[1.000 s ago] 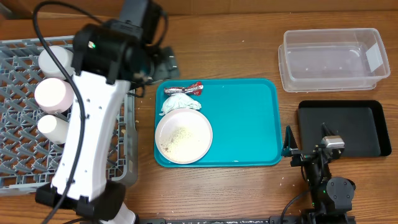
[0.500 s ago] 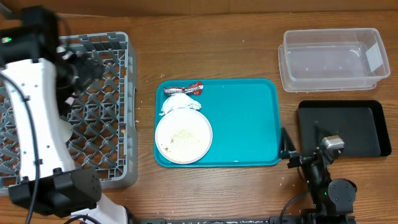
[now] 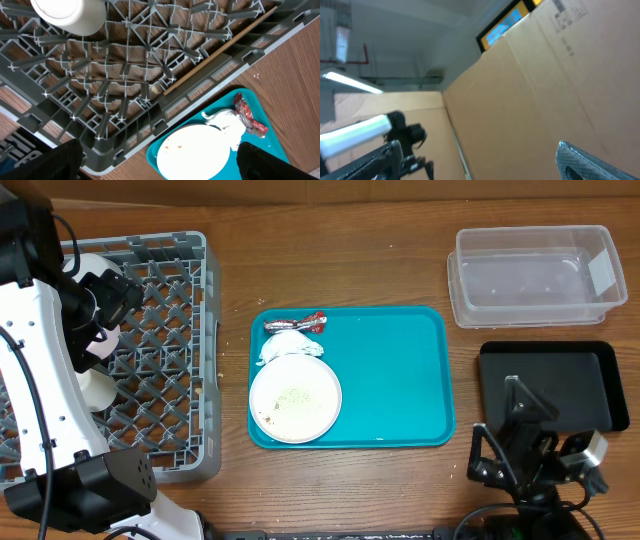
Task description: Sort waste into correct bins and load items into the dishwasher
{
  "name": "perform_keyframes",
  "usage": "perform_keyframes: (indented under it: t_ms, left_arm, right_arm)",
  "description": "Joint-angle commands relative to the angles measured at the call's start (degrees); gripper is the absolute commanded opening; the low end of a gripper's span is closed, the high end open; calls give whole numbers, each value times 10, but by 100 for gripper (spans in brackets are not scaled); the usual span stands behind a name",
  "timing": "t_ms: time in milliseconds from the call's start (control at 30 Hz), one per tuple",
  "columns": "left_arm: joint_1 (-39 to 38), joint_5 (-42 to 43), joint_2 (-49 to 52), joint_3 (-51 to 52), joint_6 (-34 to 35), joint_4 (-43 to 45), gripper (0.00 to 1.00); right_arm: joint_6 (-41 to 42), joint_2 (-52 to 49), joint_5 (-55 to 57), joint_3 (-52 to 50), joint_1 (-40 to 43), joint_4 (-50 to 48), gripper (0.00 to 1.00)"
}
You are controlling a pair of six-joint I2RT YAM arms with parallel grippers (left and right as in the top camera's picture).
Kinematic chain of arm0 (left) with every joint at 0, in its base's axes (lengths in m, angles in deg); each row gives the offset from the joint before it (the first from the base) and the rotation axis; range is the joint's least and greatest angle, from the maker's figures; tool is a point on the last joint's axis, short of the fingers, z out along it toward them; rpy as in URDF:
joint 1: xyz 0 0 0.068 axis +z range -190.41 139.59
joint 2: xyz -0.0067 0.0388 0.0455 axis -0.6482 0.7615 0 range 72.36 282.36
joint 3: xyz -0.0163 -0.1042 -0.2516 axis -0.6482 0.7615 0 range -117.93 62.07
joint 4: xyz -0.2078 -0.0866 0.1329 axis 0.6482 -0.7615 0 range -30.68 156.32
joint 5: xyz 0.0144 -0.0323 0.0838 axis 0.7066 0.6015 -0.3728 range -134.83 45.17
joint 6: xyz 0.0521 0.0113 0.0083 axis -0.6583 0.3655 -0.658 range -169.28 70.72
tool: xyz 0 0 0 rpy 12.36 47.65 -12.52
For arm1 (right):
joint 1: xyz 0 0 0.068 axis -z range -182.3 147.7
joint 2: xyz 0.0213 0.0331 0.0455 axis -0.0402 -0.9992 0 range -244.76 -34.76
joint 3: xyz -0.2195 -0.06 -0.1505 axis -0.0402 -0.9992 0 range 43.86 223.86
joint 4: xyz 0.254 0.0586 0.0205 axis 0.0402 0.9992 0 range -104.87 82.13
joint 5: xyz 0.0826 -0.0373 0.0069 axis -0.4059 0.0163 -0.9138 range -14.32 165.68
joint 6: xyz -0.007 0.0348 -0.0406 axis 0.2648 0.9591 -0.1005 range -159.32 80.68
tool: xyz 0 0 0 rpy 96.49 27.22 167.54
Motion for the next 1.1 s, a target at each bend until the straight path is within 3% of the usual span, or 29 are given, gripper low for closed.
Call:
perform_keyframes:
  t_ms: [0,167,267,367,467,600,733,1067]
  left_arm:
    - [1,4,-3,-1,-1,-2,100]
    - [1,4,-3,-1,-1,-2,100]
    - [1,4,-3,-1,-1,-2,100]
    - [1,4,-3,-1,-1,-2,100]
    - [1,4,-3,-1,-1,-2,100]
    - [1,4,-3,-1,-1,-2,100]
    - [1,4,-3,-1,-1,-2,100]
    - [0,4,-3,-1,-1,-2,100]
  right_arm:
    - [-33,-56,3,113,2,47,100]
    - [-131,-246,-164,309,2,178,100]
    - [-175,-389,-232,449,0,314,100]
    - [-242,-513,-226,566,-20,443,100]
    - [-324,-673,-149,723,-95,638,99]
    - [-380,-803,-26,843,-198,778,99]
    - [-393,-897,53,895,-268,810,100]
    - [-382,-1028,-10,895,-323,782,100]
